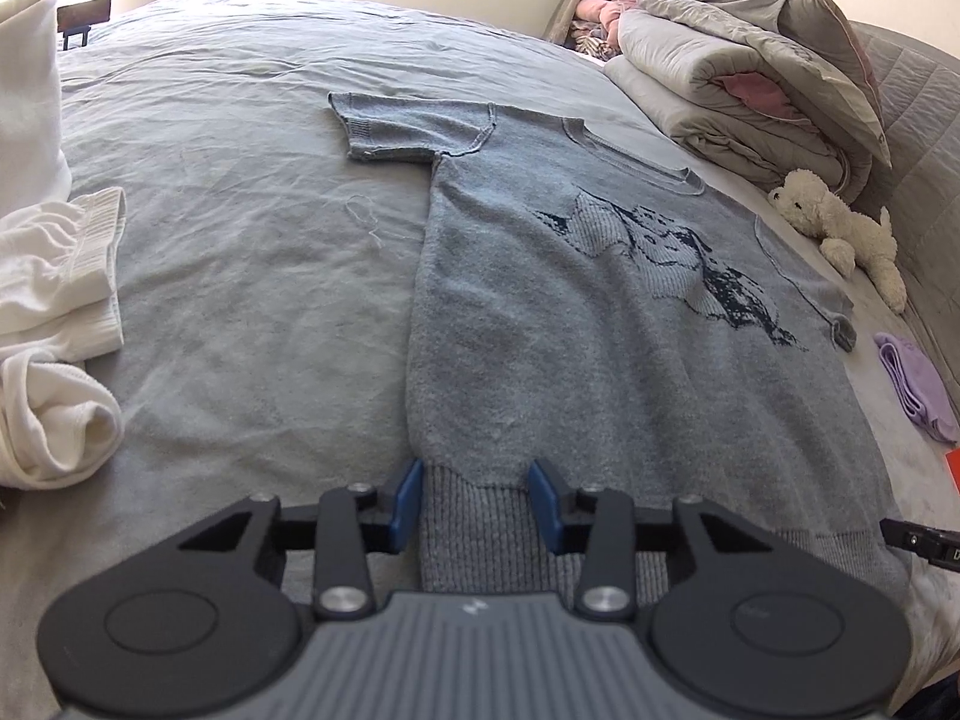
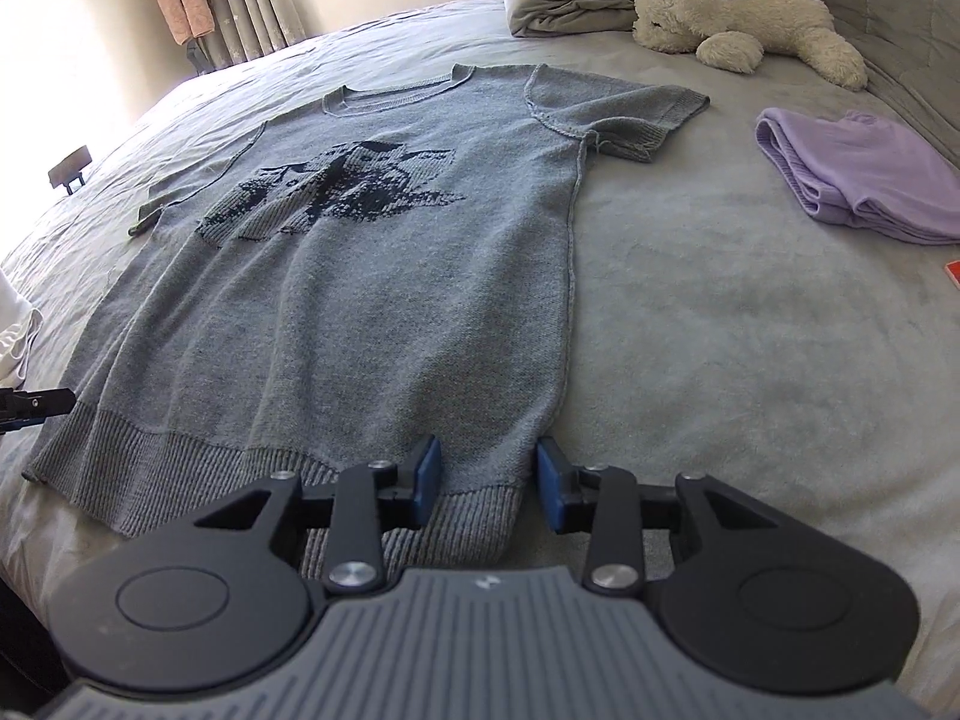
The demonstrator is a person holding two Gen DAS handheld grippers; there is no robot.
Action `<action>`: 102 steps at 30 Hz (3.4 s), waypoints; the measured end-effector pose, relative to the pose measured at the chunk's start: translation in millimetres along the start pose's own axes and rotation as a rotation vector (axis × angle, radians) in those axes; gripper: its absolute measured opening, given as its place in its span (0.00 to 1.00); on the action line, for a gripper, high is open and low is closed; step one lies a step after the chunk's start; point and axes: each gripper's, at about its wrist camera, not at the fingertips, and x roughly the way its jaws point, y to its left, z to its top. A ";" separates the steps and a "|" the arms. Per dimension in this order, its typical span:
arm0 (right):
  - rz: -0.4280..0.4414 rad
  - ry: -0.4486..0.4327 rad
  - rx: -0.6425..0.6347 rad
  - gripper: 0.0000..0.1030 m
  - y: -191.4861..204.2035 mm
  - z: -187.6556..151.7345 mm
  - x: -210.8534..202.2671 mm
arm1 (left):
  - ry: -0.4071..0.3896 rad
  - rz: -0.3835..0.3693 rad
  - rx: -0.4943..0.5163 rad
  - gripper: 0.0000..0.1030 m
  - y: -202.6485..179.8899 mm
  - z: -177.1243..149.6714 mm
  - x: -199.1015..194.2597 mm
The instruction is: Fold clothes
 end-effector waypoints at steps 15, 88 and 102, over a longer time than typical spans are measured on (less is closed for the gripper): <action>-0.065 -0.142 0.018 0.07 8.3 6.9 -20.4 | -0.106 -0.024 0.019 0.07 -3.2 8.8 -25.7; 0.074 0.006 0.230 0.14 -23.6 -29.2 -47.3 | 0.039 -0.190 -0.028 0.05 26.5 -7.6 -27.1; 0.038 0.027 0.183 0.38 -9.9 -33.9 -38.7 | 0.089 -0.191 -0.018 0.43 25.7 -12.1 -17.6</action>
